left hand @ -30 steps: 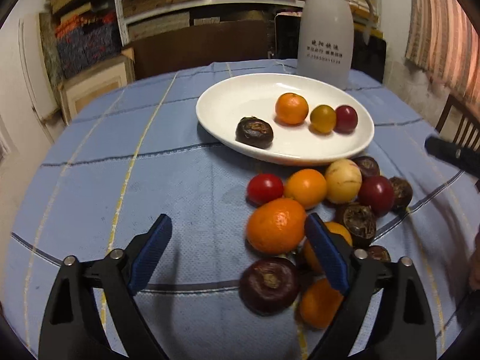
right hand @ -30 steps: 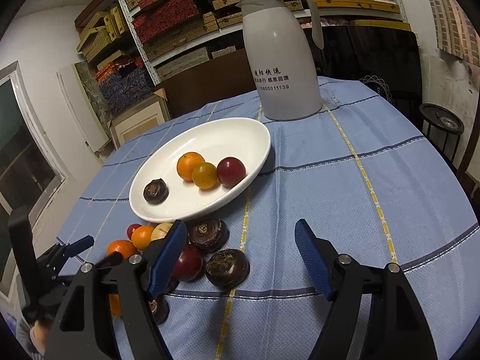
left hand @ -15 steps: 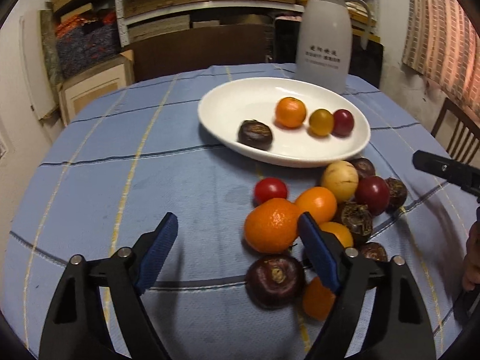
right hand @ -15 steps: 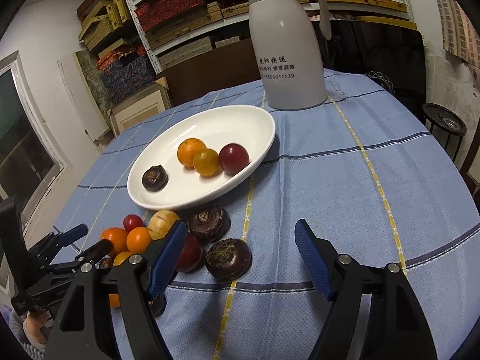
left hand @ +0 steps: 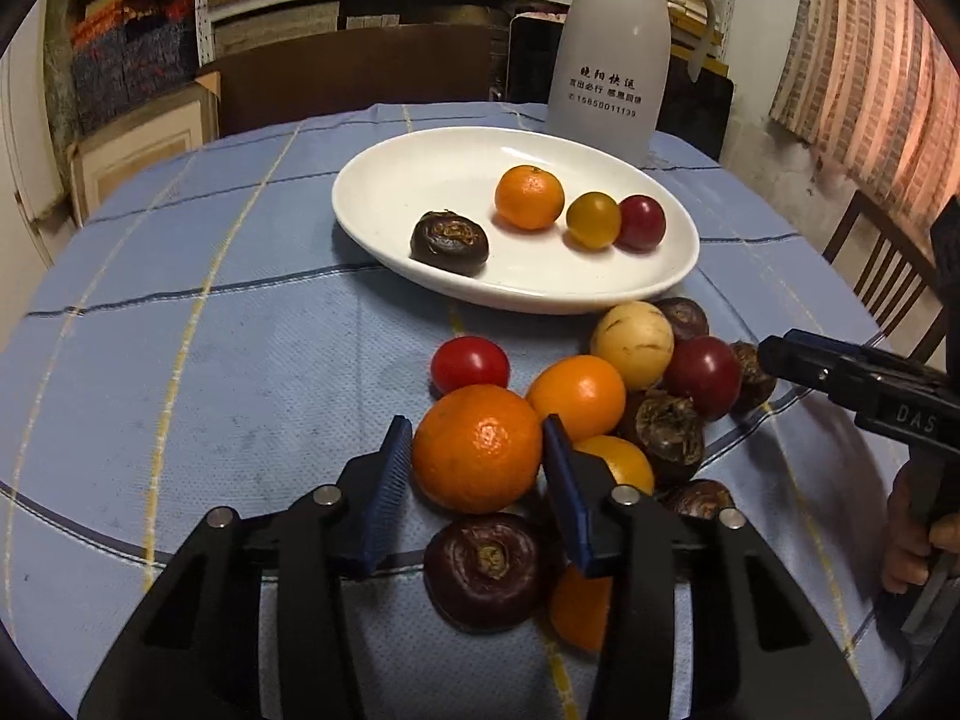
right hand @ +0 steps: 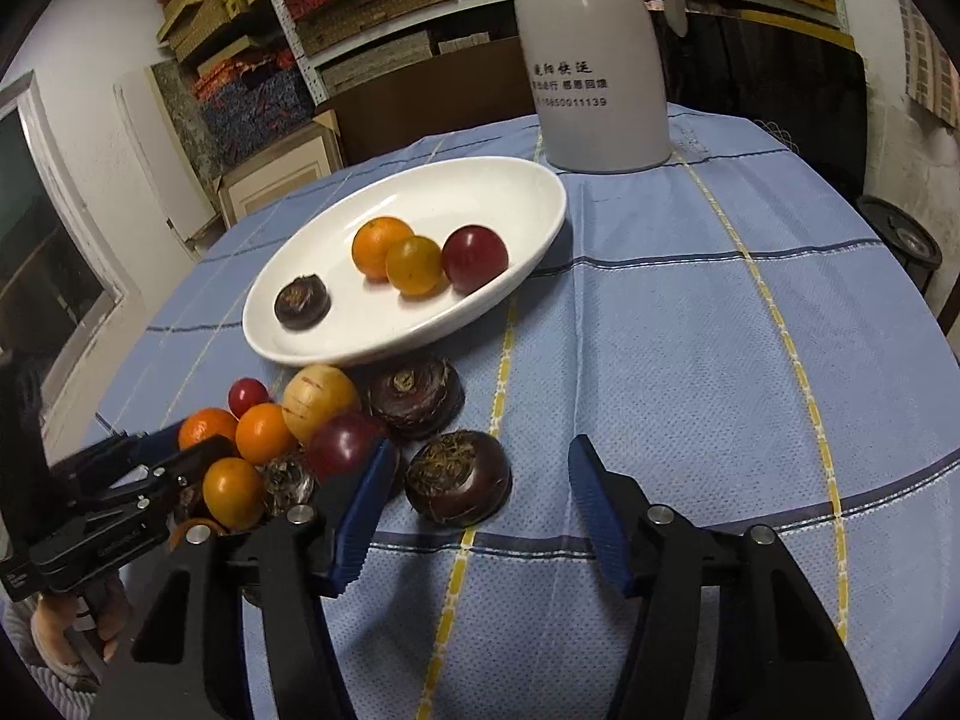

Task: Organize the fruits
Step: 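Grasp another large mandarin with the left tool while the right tool grasps a water chestnut, then carry the mandarin and water chestnut onto the plate while both tools open to release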

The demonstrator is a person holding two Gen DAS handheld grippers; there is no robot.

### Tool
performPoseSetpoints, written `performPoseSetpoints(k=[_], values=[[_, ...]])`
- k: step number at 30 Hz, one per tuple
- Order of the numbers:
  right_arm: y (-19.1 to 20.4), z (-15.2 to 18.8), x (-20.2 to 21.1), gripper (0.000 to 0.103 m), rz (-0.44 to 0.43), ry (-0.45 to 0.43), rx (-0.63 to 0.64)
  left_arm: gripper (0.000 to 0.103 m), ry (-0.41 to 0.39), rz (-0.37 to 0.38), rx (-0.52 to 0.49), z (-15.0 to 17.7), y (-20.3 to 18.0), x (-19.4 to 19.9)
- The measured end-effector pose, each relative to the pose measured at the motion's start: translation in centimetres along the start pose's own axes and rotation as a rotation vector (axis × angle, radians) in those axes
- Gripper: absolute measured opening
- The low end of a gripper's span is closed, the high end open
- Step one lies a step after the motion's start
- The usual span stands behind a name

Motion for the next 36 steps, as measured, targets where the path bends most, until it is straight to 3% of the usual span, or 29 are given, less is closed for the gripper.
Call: performPoseSetpoints(k=[5, 11, 14, 20, 36], values=[[0.9, 0.5, -0.8, 0.061, 0.021, 0.031, 0.050, 0.044, 0.000, -0.027, -0.004, 0.3, 0.1, 0.3], [1.2, 0.8, -1.0, 0.054, 0.043, 0.041, 0.082, 0.043, 0.000, -0.065, 0.004, 0.5, 0.8, 0.7], [1.5, 1.0, -1.4, 0.044, 0.041, 0.060, 0.099, 0.043, -0.001, -0.069, 0.015, 0.5, 1.1, 0.9], [1.8, 1.0, -1.4, 0.042, 0.028, 0.057, 0.109, 0.043, -0.004, -0.077, 0.016, 0.7, 1.2, 0.9], [0.2, -0.3, 3.0, 0.042, -0.026, -0.099, 0.018, 0.043, -0.087, -0.033, 0.015, -1.2, -0.1, 3.2]])
Point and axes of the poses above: each gripper's, at about its wrist camera, not at the fingertips, and x roughly against the way its jaws point, y to its left, z to its underside, the point moved 3 cm from there along -x, roughly the way its jaws point, and after that the axes turned 4 degrees about x, right-handed, at the moved point
